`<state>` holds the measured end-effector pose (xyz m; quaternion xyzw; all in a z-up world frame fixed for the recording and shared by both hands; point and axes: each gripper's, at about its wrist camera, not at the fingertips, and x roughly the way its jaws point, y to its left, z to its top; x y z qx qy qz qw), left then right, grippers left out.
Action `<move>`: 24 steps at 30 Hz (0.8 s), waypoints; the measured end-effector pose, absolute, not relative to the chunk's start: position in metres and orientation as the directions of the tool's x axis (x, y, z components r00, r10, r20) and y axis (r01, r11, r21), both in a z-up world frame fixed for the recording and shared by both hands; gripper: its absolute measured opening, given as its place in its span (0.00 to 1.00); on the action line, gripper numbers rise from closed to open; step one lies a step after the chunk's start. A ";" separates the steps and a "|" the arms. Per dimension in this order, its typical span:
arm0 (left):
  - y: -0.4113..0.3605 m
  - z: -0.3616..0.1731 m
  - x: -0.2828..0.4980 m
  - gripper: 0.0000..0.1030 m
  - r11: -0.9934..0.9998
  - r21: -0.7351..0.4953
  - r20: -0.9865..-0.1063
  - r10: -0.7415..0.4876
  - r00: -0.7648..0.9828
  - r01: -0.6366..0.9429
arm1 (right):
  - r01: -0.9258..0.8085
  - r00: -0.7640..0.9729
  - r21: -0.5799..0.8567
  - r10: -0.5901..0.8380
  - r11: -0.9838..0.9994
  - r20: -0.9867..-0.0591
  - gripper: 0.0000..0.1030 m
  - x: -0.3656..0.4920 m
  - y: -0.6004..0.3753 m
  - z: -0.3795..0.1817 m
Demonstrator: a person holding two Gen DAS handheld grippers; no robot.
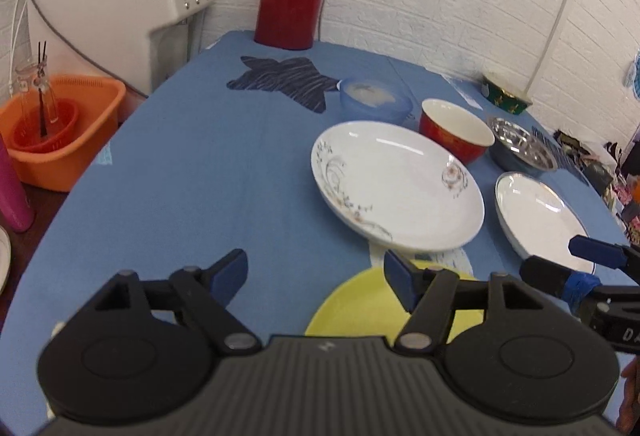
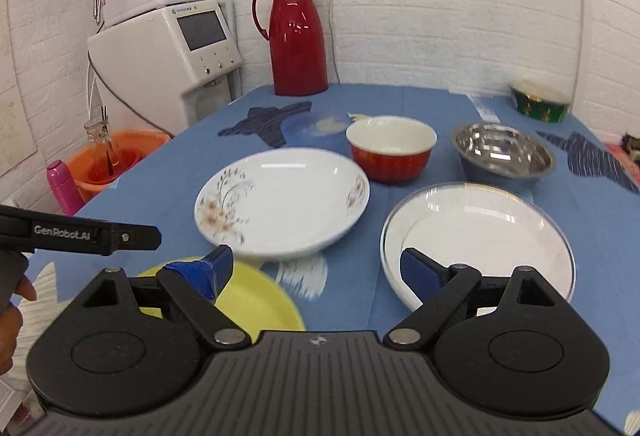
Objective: Organize plates and bowls
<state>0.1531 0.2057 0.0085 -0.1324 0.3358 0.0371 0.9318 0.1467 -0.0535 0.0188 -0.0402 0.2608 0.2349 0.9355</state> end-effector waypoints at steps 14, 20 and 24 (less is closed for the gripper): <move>0.236 -0.002 0.272 0.66 0.940 -0.288 -0.689 -0.073 0.721 -0.181 | -0.510 0.635 0.036 0.405 0.859 -0.658 0.76 0.276 -0.004 -0.013; 0.240 -0.010 0.278 0.67 0.944 -0.276 -0.703 -0.070 0.708 -0.181 | -0.498 0.616 0.079 0.417 0.863 -0.668 0.78 0.271 0.008 -0.018; 0.243 -0.015 0.281 0.67 0.944 -0.267 -0.713 -0.060 0.698 -0.192 | -0.565 0.568 0.123 0.493 0.816 -0.659 0.76 0.264 0.015 -0.017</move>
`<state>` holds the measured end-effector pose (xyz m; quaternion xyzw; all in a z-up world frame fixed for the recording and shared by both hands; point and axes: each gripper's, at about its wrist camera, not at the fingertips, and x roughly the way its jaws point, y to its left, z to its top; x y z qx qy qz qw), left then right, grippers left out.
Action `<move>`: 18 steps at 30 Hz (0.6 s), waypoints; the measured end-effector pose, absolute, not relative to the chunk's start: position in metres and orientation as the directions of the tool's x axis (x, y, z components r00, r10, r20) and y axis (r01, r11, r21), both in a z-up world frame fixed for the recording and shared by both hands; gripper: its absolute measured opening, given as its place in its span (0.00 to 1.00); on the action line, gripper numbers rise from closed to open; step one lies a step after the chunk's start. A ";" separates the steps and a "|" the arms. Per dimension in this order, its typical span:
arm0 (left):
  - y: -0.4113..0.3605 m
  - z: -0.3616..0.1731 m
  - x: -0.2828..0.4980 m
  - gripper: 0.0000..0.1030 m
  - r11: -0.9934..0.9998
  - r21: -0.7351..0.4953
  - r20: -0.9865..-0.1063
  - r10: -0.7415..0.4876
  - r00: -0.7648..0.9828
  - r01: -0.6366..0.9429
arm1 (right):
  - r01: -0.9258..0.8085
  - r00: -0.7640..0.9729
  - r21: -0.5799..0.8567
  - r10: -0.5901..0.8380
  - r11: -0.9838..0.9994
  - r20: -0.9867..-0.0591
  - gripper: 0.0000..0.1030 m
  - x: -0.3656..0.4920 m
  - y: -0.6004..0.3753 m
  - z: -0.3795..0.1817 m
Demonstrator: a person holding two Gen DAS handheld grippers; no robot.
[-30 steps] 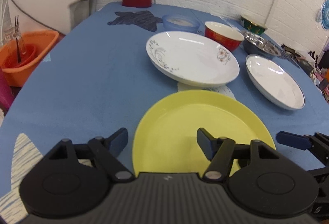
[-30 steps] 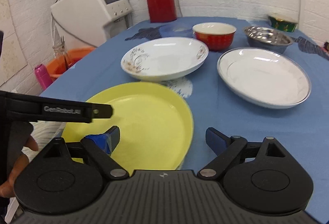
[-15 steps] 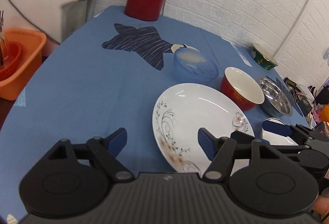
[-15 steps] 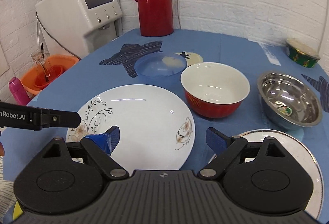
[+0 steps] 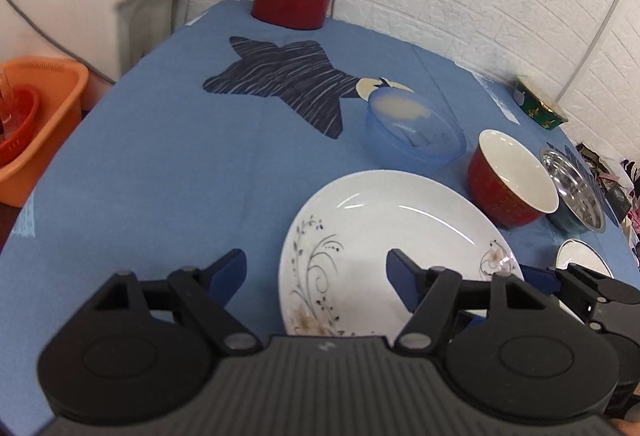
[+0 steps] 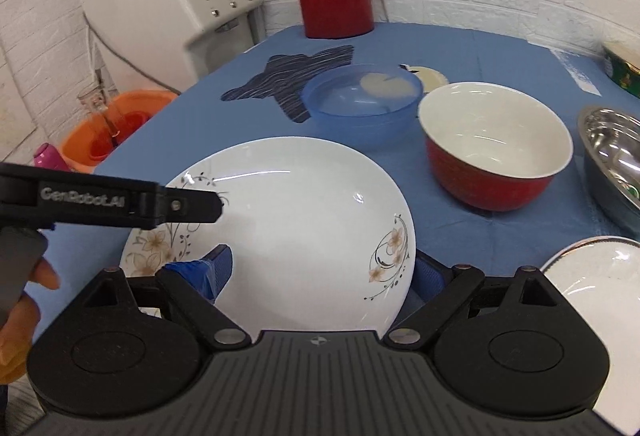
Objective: Organize plates and bowls
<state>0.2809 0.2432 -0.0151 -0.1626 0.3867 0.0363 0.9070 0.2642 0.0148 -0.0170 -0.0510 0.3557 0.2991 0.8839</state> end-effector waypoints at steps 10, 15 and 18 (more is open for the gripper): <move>0.242 -0.024 0.284 0.68 0.948 -0.243 -0.725 -0.038 0.688 -0.204 | -0.569 0.597 0.050 0.454 0.821 -0.661 0.79 0.266 0.013 -0.027; 0.240 -0.026 0.284 0.69 0.952 -0.229 -0.722 -0.026 0.692 -0.202 | -0.583 0.589 0.048 0.463 0.811 -0.663 0.81 0.267 0.011 -0.027; 0.237 -0.027 0.284 0.69 0.959 -0.205 -0.719 -0.012 0.694 -0.196 | -0.582 0.591 0.046 0.461 0.812 -0.662 0.81 0.267 0.012 -0.027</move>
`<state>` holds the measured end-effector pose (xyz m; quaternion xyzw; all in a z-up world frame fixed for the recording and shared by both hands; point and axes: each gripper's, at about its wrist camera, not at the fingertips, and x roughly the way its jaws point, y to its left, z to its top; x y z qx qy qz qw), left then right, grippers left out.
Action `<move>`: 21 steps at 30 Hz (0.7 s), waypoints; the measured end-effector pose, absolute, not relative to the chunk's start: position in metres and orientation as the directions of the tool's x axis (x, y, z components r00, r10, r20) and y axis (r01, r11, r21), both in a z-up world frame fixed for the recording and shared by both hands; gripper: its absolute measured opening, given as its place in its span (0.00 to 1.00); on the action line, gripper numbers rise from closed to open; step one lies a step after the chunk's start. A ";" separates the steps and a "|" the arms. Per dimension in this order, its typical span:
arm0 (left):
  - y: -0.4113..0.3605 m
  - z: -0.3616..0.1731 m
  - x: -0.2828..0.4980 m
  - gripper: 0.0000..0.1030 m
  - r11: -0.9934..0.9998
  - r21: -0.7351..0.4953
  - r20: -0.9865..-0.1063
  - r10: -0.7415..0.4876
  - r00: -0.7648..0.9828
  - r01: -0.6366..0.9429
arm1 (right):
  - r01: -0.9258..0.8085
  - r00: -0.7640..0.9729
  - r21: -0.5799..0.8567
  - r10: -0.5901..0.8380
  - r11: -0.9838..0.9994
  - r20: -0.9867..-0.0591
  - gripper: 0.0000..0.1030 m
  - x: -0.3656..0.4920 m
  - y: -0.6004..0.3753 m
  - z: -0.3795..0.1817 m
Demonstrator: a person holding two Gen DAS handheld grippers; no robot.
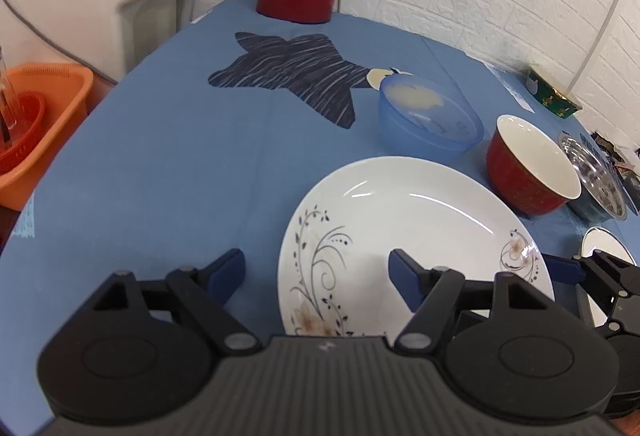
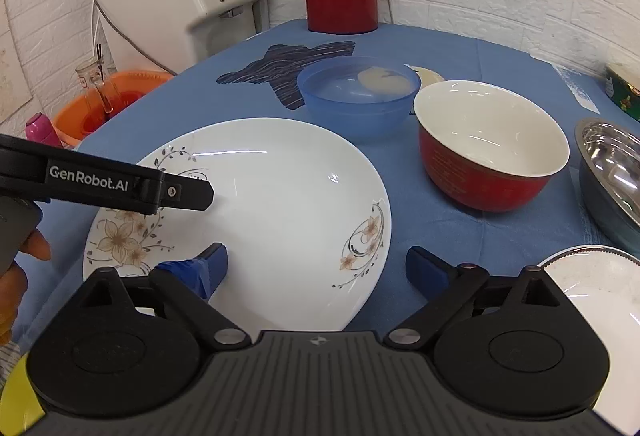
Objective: Organize plates and bowls
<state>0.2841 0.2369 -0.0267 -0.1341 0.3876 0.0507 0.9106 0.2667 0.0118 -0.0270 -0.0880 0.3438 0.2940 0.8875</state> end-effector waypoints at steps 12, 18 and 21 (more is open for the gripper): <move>0.228 -0.030 0.285 0.69 0.975 -0.133 -0.712 0.032 0.702 -0.180 | -0.650 0.555 0.050 0.519 0.758 -0.650 0.82 0.265 0.014 -0.029; 0.220 -0.028 0.282 0.52 0.981 -0.118 -0.697 0.027 0.716 -0.153 | -0.673 0.550 0.043 0.539 0.738 -0.638 0.77 0.265 0.020 -0.029; 0.221 -0.027 0.282 0.47 0.978 -0.136 -0.699 0.018 0.715 -0.157 | -0.664 0.549 0.049 0.531 0.746 -0.646 0.77 0.266 0.021 -0.028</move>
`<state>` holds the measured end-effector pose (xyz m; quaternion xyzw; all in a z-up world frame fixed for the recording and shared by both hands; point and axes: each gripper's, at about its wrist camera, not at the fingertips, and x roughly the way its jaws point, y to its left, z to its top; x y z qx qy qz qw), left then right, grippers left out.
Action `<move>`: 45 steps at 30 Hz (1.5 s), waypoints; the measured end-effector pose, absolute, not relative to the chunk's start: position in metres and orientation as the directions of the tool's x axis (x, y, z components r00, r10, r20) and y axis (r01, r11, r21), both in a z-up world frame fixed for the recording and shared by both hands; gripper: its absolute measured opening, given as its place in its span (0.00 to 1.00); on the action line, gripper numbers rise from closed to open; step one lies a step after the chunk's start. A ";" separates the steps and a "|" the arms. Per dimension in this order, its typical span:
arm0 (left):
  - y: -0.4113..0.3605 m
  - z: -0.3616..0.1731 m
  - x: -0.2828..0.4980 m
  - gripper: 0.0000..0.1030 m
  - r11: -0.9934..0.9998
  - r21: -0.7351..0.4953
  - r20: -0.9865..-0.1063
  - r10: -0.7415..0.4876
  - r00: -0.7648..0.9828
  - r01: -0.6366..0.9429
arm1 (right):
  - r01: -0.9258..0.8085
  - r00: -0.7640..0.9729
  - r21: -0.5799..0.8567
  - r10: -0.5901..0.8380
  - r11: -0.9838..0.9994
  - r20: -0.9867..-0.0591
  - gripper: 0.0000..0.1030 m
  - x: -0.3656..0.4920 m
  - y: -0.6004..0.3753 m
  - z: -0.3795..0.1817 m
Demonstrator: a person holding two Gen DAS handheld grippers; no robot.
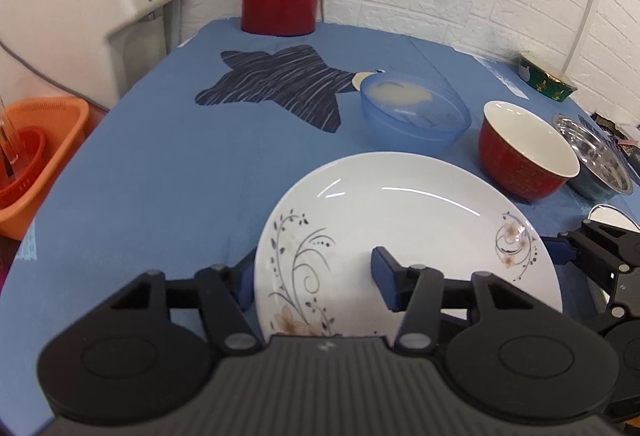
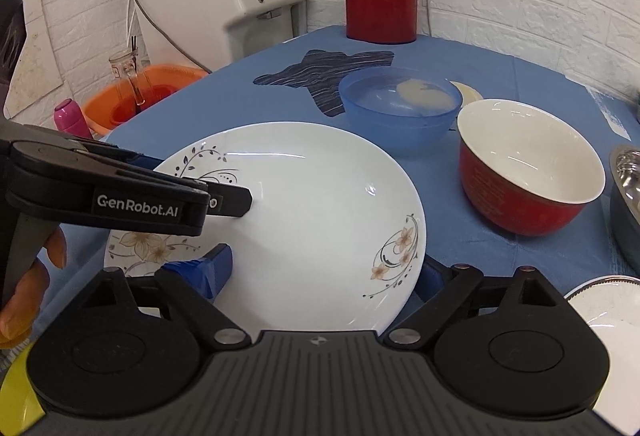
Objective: Organize plates and bowls
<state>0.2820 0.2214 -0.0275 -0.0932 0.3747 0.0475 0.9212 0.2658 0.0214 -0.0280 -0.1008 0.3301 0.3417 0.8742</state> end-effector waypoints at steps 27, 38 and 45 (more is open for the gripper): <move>0.185 0.029 0.192 0.41 0.978 -0.169 -0.673 -0.021 0.739 -0.126 | -0.555 0.604 0.143 0.516 0.819 -0.607 0.79 0.166 -0.011 0.022; 0.159 -0.002 0.134 0.42 0.975 -0.204 -0.703 -0.083 0.706 -0.088 | -0.483 0.625 0.169 0.473 0.859 -0.621 0.79 0.109 -0.031 -0.003; 0.157 -0.019 0.131 0.43 0.982 -0.168 -0.707 -0.057 0.705 -0.089 | -0.510 0.647 0.085 0.447 0.856 -0.618 0.79 0.103 -0.024 -0.017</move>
